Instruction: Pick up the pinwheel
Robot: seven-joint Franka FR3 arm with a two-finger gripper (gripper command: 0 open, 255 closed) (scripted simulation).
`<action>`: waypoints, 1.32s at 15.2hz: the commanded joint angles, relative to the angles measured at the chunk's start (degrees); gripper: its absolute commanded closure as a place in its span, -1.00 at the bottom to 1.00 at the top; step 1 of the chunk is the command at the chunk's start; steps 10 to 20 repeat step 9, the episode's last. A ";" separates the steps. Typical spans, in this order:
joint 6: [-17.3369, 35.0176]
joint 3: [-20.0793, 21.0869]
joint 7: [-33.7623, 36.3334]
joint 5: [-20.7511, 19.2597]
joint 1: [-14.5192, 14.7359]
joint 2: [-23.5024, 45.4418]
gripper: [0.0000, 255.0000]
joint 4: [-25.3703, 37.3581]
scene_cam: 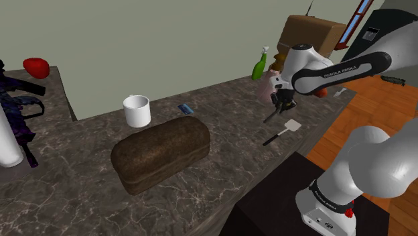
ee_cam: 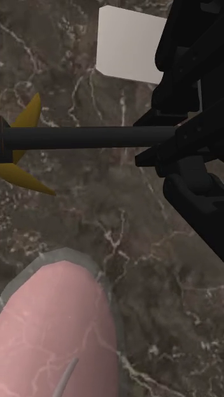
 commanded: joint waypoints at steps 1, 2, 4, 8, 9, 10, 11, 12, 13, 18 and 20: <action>-2.07 0.71 -0.28 0.32 -0.08 -1.40 1.00 0.64; -3.05 1.04 -0.46 0.49 -0.11 -2.04 1.00 1.00; -4.96 1.68 -0.82 0.86 -0.17 -3.22 1.00 1.76; -7.90 2.68 -1.40 1.47 -0.22 -4.91 1.00 3.05; -7.90 2.68 -1.40 1.47 -0.22 -4.90 1.00 3.05; -7.90 2.68 -1.40 1.47 -0.22 -4.90 1.00 3.05; -7.90 2.68 -1.40 1.47 -0.22 -4.90 1.00 3.05; -7.90 2.68 -1.40 1.47 -0.22 -4.90 1.00 3.05; -7.90 2.68 -1.40 1.47 -0.22 -4.90 1.00 3.05; -7.90 2.68 -1.40 1.47 -0.22 -4.90 1.00 3.05; -7.90 2.68 -1.40 1.47 -0.22 -4.90 1.00 3.05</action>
